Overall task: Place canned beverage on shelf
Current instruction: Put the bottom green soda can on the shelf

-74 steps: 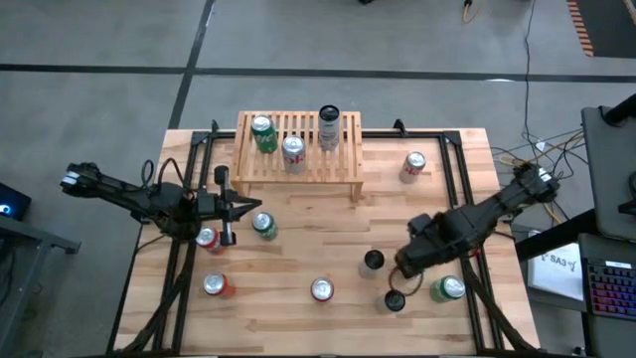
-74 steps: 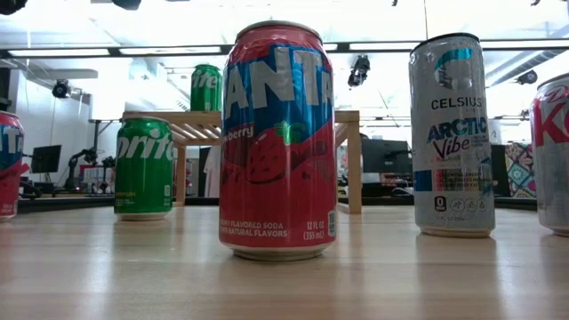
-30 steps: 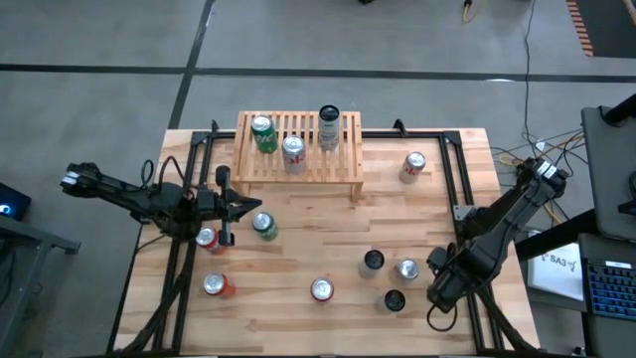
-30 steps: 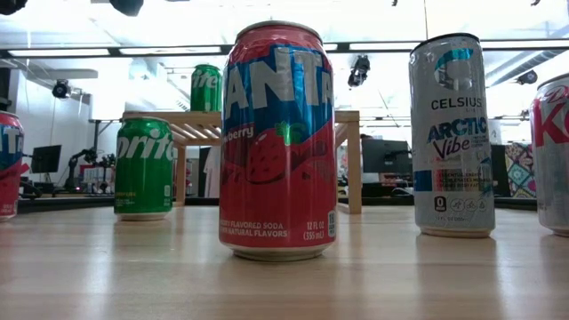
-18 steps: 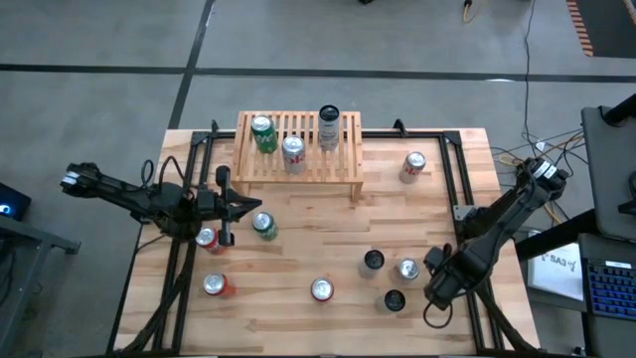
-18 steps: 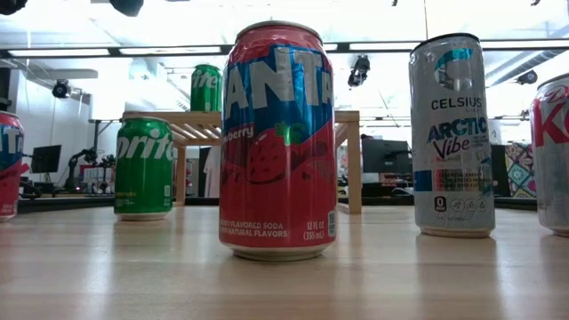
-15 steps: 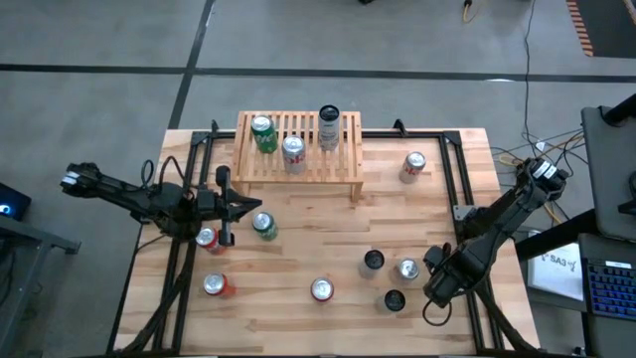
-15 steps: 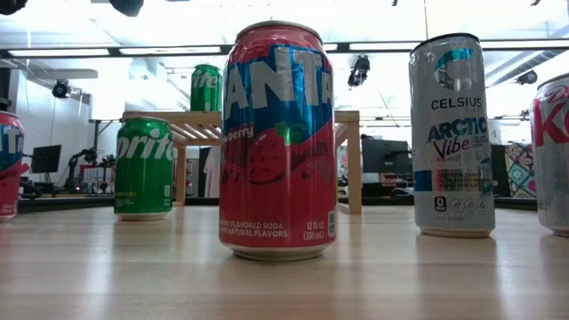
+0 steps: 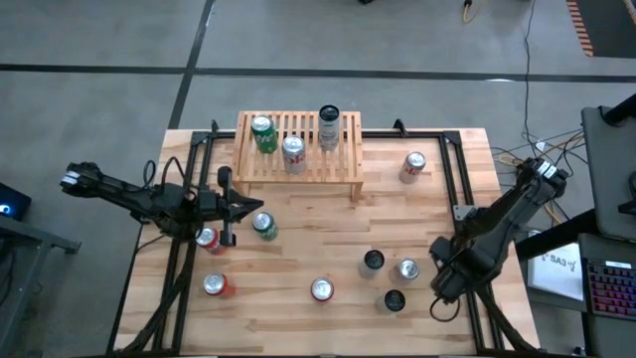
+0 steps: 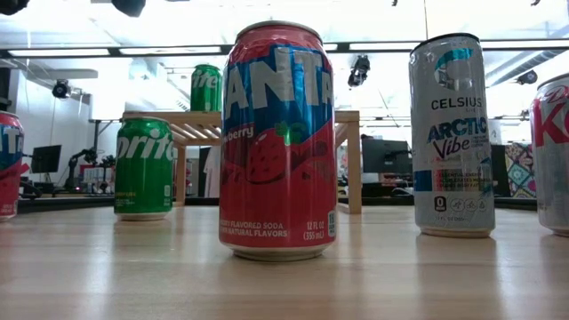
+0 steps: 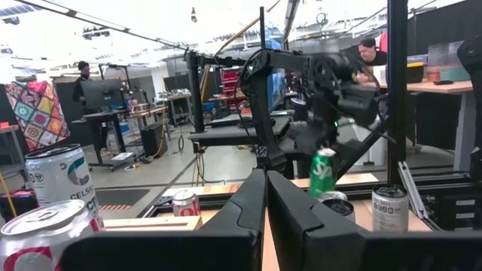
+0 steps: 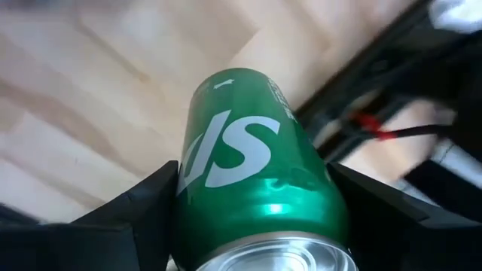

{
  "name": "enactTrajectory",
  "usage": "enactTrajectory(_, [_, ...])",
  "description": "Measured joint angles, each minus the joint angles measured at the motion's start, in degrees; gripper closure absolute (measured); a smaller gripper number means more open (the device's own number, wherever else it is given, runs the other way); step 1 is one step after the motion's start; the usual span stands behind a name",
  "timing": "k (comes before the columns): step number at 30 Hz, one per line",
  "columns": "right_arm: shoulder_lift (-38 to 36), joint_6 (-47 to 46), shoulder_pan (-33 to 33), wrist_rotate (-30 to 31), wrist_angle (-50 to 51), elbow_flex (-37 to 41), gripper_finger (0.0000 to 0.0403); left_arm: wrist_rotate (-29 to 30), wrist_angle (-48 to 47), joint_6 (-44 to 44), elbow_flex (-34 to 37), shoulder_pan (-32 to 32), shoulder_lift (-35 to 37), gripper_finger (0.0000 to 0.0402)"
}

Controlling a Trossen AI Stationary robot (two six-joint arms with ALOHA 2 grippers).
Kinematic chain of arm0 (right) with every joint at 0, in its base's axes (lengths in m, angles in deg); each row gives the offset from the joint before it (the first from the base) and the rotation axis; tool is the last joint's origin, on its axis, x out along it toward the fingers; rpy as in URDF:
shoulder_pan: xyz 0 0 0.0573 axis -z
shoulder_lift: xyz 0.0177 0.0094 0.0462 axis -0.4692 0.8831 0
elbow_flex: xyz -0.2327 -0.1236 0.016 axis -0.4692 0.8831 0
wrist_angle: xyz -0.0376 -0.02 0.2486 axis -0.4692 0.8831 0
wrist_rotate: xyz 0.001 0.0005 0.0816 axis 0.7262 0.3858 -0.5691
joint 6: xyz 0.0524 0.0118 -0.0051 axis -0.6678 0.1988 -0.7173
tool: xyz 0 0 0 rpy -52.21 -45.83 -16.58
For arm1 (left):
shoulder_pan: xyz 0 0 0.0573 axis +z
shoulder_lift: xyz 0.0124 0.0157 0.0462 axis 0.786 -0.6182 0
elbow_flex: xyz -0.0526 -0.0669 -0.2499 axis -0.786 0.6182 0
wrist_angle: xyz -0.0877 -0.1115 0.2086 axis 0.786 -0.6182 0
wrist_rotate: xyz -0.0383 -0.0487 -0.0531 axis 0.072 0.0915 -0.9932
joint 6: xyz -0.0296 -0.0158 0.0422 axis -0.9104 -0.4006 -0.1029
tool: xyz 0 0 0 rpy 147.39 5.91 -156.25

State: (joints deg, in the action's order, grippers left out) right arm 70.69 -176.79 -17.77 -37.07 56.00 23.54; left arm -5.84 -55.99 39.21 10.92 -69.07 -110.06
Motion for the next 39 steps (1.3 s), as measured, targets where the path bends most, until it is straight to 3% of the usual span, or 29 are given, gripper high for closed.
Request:
enactTrajectory(2, [0.0,-0.8,0.0,4.2,3.7,-3.7,0.0121,0.0,0.3,0.0,0.0,0.0,-0.2,0.0401])
enactTrajectory(10, [-0.7,2.3,3.0,25.3,3.5,-13.6,0.0121,0.0,0.4,0.0,0.0,0.0,-1.3,0.0401])
enactTrajectory(19, [-0.5,15.7,11.7,39.1,3.0,-19.3,0.0121,-0.1,0.5,-0.3,0.0,0.0,-1.6,0.0401])
enactTrajectory(24, [-0.5,30.0,16.3,48.4,-5.9,-19.6,0.0121,-0.1,0.8,-0.3,0.0,0.0,-2.1,0.0401])
enactTrajectory(29, [-0.4,53.8,21.7,49.2,-27.1,-19.4,0.0121,-0.1,2.7,-0.2,0.0,0.0,-3.1,0.0401])
enactTrajectory(33, [1.3,71.5,24.9,43.8,-44.8,-19.2,0.0121,-0.1,5.5,-0.3,0.0,0.0,-4.2,0.04])
enactTrajectory(36, [3.9,79.5,26.2,39.1,-52.5,-19.2,0.0121,-0.2,6.9,-1.2,0.0,0.0,-4.8,0.039])
enactTrajectory(39, [7.0,83.0,26.9,36.9,-53.9,-19.2,0.0121,-0.5,4.3,-3.1,-1.8,-0.7,-5.5,0.0368])
